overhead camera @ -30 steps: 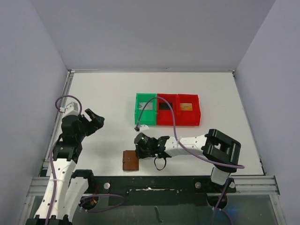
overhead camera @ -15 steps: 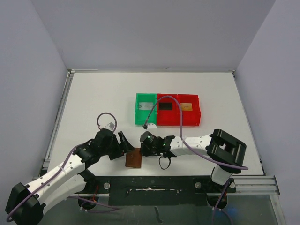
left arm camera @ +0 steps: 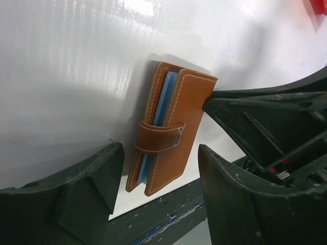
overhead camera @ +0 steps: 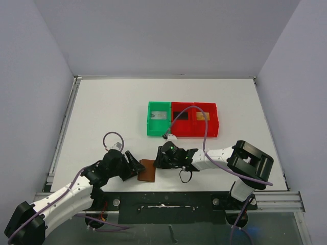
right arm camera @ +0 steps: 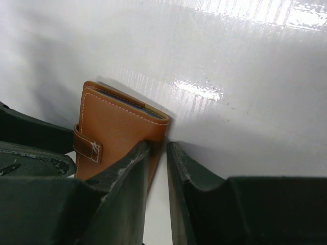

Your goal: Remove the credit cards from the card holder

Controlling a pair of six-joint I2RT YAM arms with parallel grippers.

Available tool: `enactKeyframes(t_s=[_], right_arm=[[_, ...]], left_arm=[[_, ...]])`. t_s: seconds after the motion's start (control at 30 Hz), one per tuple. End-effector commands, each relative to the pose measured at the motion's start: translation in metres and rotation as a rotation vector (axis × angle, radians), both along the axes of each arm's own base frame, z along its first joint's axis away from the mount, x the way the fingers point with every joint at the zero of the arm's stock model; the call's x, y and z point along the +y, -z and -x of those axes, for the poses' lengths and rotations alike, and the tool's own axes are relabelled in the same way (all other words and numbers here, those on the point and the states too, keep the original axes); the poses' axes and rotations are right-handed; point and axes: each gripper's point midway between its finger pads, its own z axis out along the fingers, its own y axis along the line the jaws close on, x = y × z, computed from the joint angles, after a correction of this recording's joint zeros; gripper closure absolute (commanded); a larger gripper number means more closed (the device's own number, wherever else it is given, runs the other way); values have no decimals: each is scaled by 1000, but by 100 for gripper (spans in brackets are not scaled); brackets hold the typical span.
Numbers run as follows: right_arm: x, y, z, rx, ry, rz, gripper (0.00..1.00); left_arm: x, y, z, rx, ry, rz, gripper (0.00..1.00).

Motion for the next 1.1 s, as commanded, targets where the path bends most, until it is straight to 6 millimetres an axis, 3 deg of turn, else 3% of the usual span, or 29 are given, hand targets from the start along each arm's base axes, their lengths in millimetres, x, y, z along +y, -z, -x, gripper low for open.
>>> enactKeyframes(t_s=[0.0, 0.33, 0.53, 0.6, 0.73, 1.07], right_arm=[[-17, 11, 1, 14, 15, 38, 78], [-12, 5, -2, 38, 16, -86, 77], [-9, 9, 1, 66, -3, -111, 76], [-6, 4, 0, 45, -7, -141, 67], [-6, -10, 0, 11, -13, -222, 58], [-6, -23, -1, 14, -25, -258, 57]], left_arm=[[-9, -10, -6, -42, -2, 60, 45], [-27, -23, -8, -89, 30, 205, 62], [-42, -59, -18, -186, 58, 307, 63], [-45, -66, -21, -206, 68, 323, 63], [-52, -73, -23, -215, 100, 326, 63], [-65, -87, -29, -257, 172, 304, 63]])
